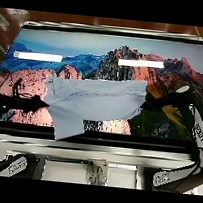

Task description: Fold the shirts.

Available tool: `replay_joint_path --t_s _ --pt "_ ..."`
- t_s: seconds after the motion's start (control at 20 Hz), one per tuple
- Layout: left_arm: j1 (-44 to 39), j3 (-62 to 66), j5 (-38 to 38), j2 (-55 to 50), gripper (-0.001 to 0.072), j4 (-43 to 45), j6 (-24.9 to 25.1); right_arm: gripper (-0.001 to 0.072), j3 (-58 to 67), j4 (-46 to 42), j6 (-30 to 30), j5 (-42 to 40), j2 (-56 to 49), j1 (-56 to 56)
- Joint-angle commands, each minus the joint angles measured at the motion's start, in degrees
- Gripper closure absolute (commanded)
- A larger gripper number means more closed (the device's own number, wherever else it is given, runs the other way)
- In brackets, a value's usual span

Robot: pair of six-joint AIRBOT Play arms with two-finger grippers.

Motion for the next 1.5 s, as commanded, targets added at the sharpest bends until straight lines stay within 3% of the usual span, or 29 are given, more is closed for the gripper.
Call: replay_joint_path --t_s 0.0,0.15,0.3,0.45,0.55,0.7,0.9,1.2,1.45 --pt "-0.57 13.05 -2.64 4.11 0.0675 -0.15 -0.28 0.0653 4.90 9.60 -5.44 0.46 6.43 0.81" --pt "-0.66 32.61 -2.56 10.71 0.0674 -0.13 -0.83 0.0653 18.03 9.53 -8.44 -0.98 18.99 0.81" --pt "-0.61 53.57 0.20 15.56 0.0673 -0.07 -0.81 0.0652 31.58 3.72 -8.96 -9.01 32.70 0.81" --pt "-0.63 65.79 5.44 20.17 0.0673 -0.07 -4.63 0.0652 36.15 -5.81 -2.95 -20.52 46.56 0.81" --pt "-0.63 68.00 9.09 24.09 0.0673 0.28 -6.73 0.0652 36.17 -13.77 2.84 -22.25 54.29 0.81" --pt "-0.63 68.04 8.41 29.51 0.0673 7.72 -11.06 0.0652 36.17 -23.87 7.23 -16.85 61.96 0.83" --pt "-0.63 68.04 -0.79 32.11 0.0673 18.08 -18.29 0.0652 36.17 -29.64 10.62 -9.29 66.42 0.87" --pt "-0.63 64.08 -10.84 31.61 0.0673 23.65 -15.76 0.0652 35.71 -36.37 10.69 11.56 61.68 0.87" --pt "-0.63 42.71 -11.23 31.06 0.0673 24.15 -15.65 0.0652 20.57 -37.00 10.93 21.27 52.81 0.87"
